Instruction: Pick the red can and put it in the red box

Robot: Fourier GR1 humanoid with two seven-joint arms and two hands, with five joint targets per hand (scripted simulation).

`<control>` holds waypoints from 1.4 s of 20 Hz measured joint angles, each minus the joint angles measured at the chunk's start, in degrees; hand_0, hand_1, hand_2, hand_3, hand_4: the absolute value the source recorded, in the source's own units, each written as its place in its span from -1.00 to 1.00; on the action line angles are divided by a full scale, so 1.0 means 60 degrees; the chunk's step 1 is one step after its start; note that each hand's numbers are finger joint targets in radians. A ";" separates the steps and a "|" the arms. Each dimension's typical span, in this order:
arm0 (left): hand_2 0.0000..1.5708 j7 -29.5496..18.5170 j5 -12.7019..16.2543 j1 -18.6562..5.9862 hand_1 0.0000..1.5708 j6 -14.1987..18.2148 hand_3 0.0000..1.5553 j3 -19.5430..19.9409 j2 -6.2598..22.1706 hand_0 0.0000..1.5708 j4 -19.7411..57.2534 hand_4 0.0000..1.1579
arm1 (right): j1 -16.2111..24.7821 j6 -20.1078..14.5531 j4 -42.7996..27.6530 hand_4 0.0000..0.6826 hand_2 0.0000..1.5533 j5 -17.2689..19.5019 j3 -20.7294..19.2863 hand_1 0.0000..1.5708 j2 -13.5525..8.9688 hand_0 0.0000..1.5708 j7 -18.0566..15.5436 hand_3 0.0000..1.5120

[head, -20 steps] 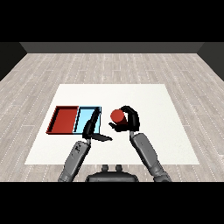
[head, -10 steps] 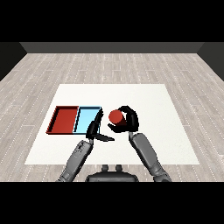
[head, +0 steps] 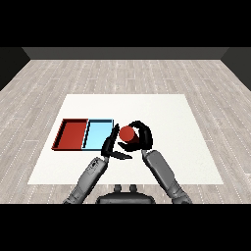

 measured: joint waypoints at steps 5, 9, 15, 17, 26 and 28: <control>-1.00 -0.0283 0.0456 -0.0272 -1.00 0.0131 -1.00 -0.0261 -0.0002 -1.00 0.0492 -1.00 | -0.0050 -0.0238 0.0237 0.89 0.84 -0.0382 0.0434 0.87 0.0000 0.87 -0.0370 0.85; -1.00 -0.0368 0.0693 -0.0414 -1.00 0.0437 -1.00 -0.0642 -0.0003 -1.00 0.0541 -1.00 | -0.0094 -0.0441 0.0011 0.93 0.88 -0.0679 0.0710 0.93 0.0001 0.93 -0.0249 0.87; -1.00 -0.0248 0.0946 -0.0590 -1.00 0.0438 -1.00 -0.0761 -0.0003 -1.00 0.0586 -1.00 | -0.0173 -0.0649 -0.0073 0.93 0.88 -0.0989 0.1007 0.95 0.0001 0.95 -0.0353 0.87; -1.00 -0.0182 0.0994 -0.0736 -1.00 0.0310 -1.00 -0.0664 -0.0003 -1.00 0.0655 -1.00 | -0.0424 -0.0729 0.0255 0.90 0.87 -0.1172 0.1062 0.94 0.0000 0.94 -0.0505 0.85; 1.00 -0.0561 0.1763 -0.0935 1.00 0.1652 0.96 -0.1049 0.0040 1.00 0.0910 0.95 | -0.0673 -0.1050 0.0479 0.91 0.88 -0.1197 0.1394 0.95 -0.0039 0.95 -0.0514 0.84; 0.99 -0.0379 0.1820 -0.0884 1.00 0.2080 0.90 -0.1080 0.0046 1.00 0.0744 0.94 | -0.0789 -0.1170 0.0562 0.91 0.87 -0.1294 0.1504 0.91 -0.0036 0.91 -0.0591 0.84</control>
